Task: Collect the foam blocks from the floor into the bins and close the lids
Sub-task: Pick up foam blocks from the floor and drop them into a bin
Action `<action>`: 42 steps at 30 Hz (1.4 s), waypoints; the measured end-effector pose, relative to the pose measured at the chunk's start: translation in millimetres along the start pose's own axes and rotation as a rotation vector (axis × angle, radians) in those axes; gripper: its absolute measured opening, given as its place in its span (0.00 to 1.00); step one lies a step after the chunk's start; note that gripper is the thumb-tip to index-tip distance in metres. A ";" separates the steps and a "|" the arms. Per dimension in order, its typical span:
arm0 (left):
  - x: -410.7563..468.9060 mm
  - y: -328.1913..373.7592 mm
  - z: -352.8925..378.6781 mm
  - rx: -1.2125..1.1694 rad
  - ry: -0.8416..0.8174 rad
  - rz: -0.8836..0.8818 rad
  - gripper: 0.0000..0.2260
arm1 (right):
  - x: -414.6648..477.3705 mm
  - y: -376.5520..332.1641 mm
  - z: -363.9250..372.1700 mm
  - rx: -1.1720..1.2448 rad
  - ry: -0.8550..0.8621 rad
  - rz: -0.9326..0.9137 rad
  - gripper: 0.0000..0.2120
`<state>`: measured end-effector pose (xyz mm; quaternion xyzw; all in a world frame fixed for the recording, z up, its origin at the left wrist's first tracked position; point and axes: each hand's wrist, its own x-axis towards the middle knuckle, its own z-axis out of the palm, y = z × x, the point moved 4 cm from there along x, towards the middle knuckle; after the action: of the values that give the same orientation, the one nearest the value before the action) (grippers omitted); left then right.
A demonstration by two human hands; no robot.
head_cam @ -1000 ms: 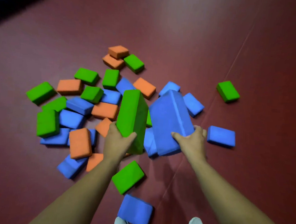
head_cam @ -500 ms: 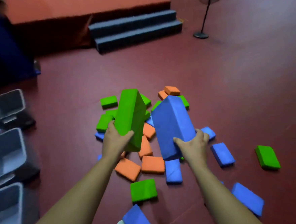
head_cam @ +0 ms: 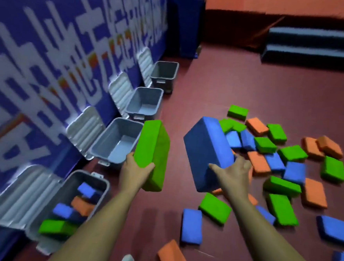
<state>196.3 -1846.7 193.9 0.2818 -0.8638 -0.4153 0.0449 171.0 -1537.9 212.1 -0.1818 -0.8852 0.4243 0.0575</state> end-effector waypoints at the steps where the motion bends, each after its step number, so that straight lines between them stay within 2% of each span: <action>1: -1.3 -19.3 -24.8 -0.006 0.042 -0.033 0.31 | -11.6 -16.5 18.6 -0.001 -0.051 -0.023 0.38; 7: -20.6 -145.9 -166.1 -0.089 0.270 -0.209 0.33 | -103.1 -110.5 137.7 -0.015 -0.282 -0.217 0.35; 12: -48.9 -261.5 -279.6 -0.102 0.430 -0.368 0.27 | -200.4 -170.5 240.8 -0.060 -0.472 -0.336 0.33; 17: -67.0 -364.1 -371.2 -0.105 0.498 -0.464 0.28 | -295.3 -216.8 321.1 -0.086 -0.553 -0.417 0.33; 21: -69.9 -423.2 -416.3 -0.094 0.521 -0.506 0.27 | -344.5 -245.8 376.1 -0.071 -0.620 -0.454 0.35; 26: -53.5 -466.8 -434.3 -0.130 0.507 -0.557 0.28 | -360.2 -275.7 423.5 -0.103 -0.631 -0.495 0.35; 29: -29.0 -485.5 -427.3 -0.161 0.474 -0.577 0.26 | -350.4 -286.6 454.3 -0.142 -0.634 -0.531 0.35; 33: 7.3 -508.4 -406.8 -0.144 0.437 -0.670 0.28 | -329.5 -291.7 506.4 -0.197 -0.661 -0.578 0.34; 38: 63.7 -536.6 -370.0 -0.140 0.381 -0.746 0.30 | -295.1 -286.3 599.1 -0.285 -0.784 -0.623 0.37; 42: 115.0 -567.9 -326.6 -0.184 0.374 -0.884 0.31 | -264.9 -271.3 683.3 -0.375 -0.944 -0.693 0.36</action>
<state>457.1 -2414.9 -33.3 0.6862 -0.5983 -0.4114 0.0432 167.6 -2290.9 2.8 0.3172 -0.8822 0.2529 -0.2389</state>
